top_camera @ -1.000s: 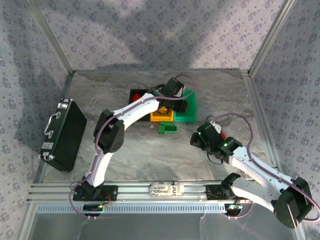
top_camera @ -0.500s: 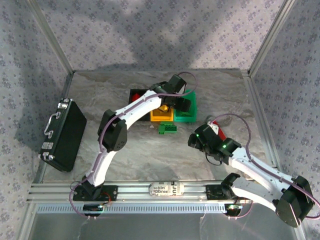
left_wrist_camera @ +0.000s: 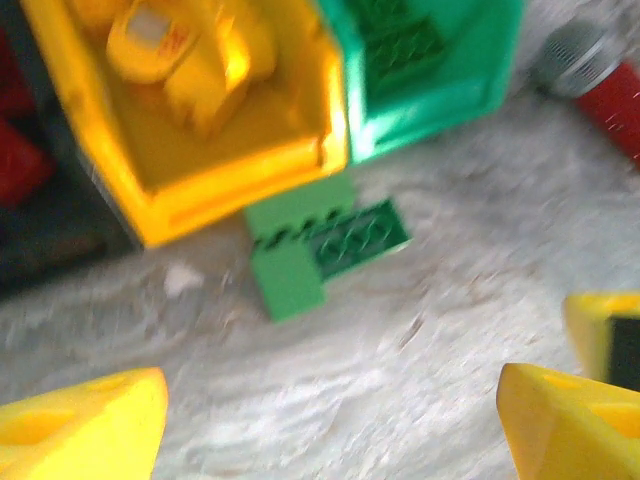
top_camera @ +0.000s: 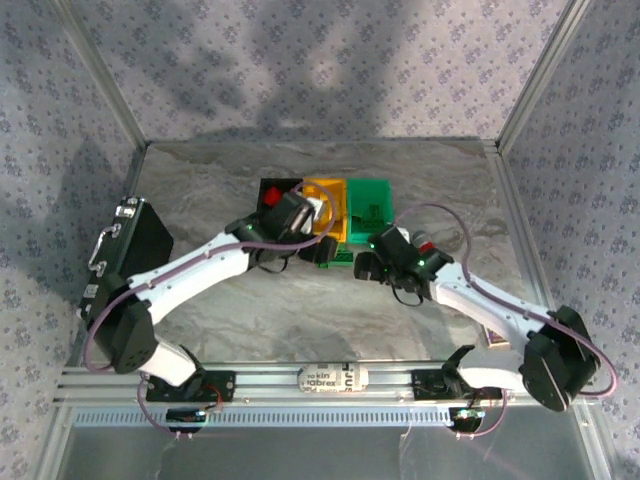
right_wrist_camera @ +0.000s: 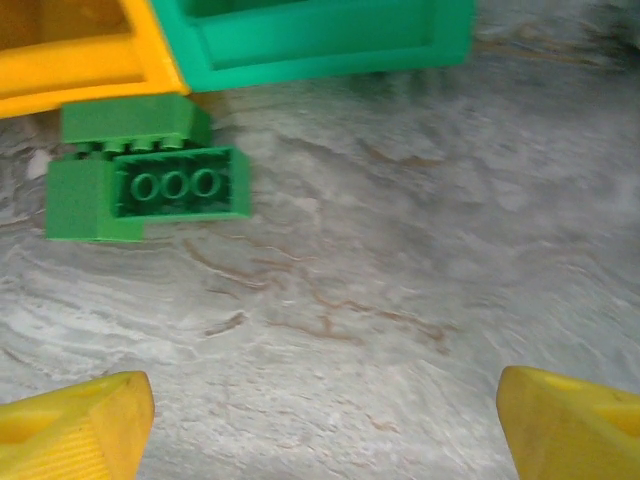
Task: Sort the legos into containers by color
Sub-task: Place the lego in the container, then pick up the lego from the center of the table.
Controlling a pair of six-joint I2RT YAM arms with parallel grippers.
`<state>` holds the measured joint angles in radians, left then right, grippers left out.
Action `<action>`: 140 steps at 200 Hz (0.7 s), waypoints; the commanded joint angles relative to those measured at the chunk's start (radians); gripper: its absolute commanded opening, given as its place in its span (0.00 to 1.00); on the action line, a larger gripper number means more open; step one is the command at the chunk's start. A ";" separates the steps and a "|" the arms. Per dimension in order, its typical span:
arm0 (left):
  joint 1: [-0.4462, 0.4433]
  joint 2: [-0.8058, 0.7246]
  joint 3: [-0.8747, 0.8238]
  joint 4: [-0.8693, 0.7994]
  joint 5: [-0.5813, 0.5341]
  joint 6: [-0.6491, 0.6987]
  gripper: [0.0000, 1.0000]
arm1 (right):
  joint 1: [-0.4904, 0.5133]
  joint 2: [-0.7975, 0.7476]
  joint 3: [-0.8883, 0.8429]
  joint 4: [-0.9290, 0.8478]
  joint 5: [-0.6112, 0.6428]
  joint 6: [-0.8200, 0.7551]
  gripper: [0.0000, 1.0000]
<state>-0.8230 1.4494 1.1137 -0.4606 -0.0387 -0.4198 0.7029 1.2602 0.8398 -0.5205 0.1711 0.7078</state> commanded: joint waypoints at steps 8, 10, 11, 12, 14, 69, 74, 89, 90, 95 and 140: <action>-0.009 -0.160 -0.192 0.049 -0.041 -0.092 0.85 | -0.016 0.106 0.094 0.057 -0.127 -0.197 0.92; -0.009 -0.171 -0.205 0.050 -0.044 -0.095 0.85 | -0.016 0.114 0.101 0.056 -0.134 -0.209 0.92; -0.009 -0.176 -0.212 0.050 -0.046 -0.097 0.85 | -0.018 0.118 0.104 0.056 -0.137 -0.215 0.92; -0.009 -0.182 -0.215 0.049 -0.047 -0.099 0.85 | -0.017 0.122 0.107 0.056 -0.141 -0.222 0.92; -0.008 -0.194 -0.229 0.047 -0.049 -0.102 0.85 | -0.018 0.130 0.113 0.055 -0.148 -0.235 0.92; -0.011 -0.455 -0.474 0.020 -0.061 -0.203 0.86 | -0.051 0.297 0.249 -0.004 -0.256 -0.520 0.92; -0.010 -0.471 -0.489 0.018 -0.061 -0.211 0.86 | -0.052 0.308 0.259 -0.009 -0.264 -0.532 0.92; -0.011 -0.510 -0.531 0.018 -0.056 -0.240 0.86 | -0.055 0.333 0.283 -0.017 -0.274 -0.556 0.92; -0.011 -0.512 -0.534 0.018 -0.055 -0.241 0.86 | -0.054 0.334 0.285 -0.017 -0.274 -0.557 0.92; -0.010 -0.522 -0.547 0.018 -0.053 -0.250 0.86 | -0.054 0.342 0.291 -0.019 -0.277 -0.566 0.92; -0.011 -0.582 -0.613 0.002 -0.046 -0.284 0.85 | -0.059 0.426 0.401 -0.076 -0.226 -0.639 0.91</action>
<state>-0.8268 0.9012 0.5201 -0.4492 -0.0830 -0.6655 0.6498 1.6436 1.1683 -0.5411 -0.0700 0.1497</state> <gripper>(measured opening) 0.853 0.917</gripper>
